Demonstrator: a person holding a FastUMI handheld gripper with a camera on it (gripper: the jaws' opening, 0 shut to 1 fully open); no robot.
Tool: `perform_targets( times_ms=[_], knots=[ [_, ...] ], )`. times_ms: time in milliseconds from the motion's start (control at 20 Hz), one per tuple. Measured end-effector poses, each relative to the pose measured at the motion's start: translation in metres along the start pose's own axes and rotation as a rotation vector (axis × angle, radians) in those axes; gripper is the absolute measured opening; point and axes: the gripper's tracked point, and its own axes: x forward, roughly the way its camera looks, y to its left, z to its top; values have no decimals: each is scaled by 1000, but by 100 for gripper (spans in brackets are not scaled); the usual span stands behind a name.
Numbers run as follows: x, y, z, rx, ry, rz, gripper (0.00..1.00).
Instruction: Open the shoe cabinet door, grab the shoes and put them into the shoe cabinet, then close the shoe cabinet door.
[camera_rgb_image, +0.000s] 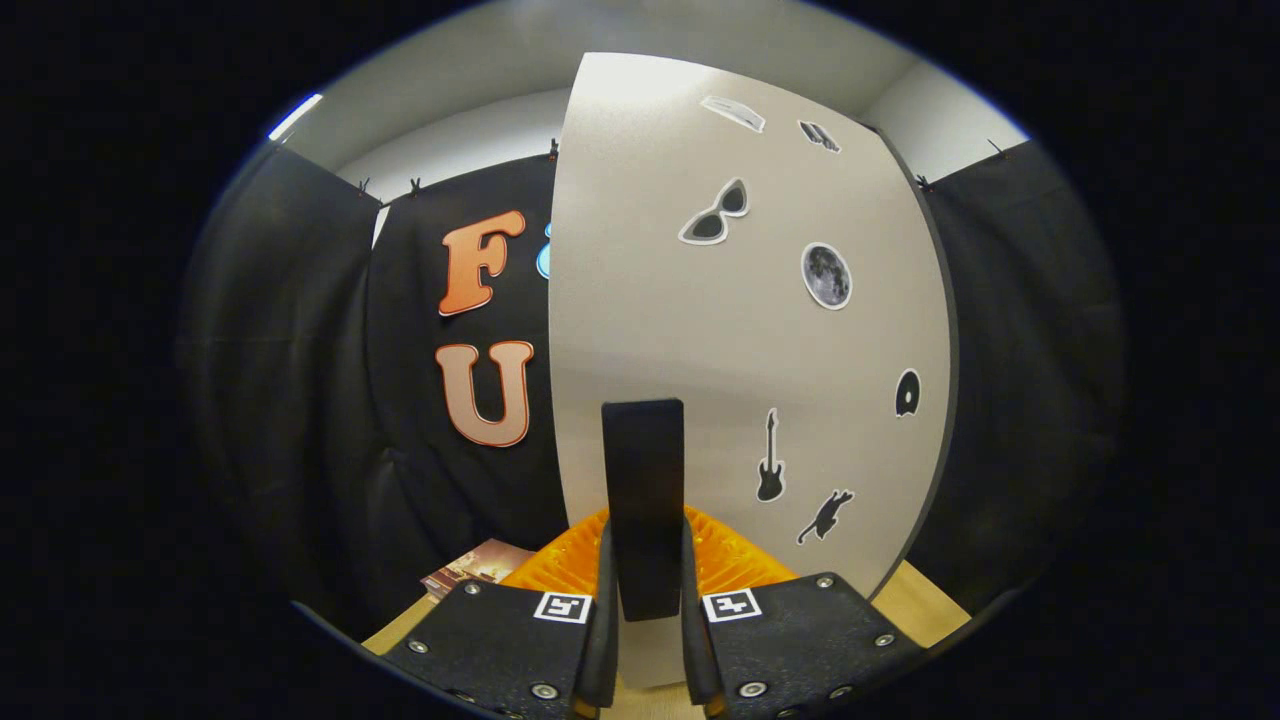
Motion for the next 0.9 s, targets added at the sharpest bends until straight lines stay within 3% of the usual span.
perform_targets(
  times_ms=[550,900],
  knots=[
    [-50,-32,-1,9,29,-68,26],
    [-73,-57,-3,20,25,-54,26]
  ],
)
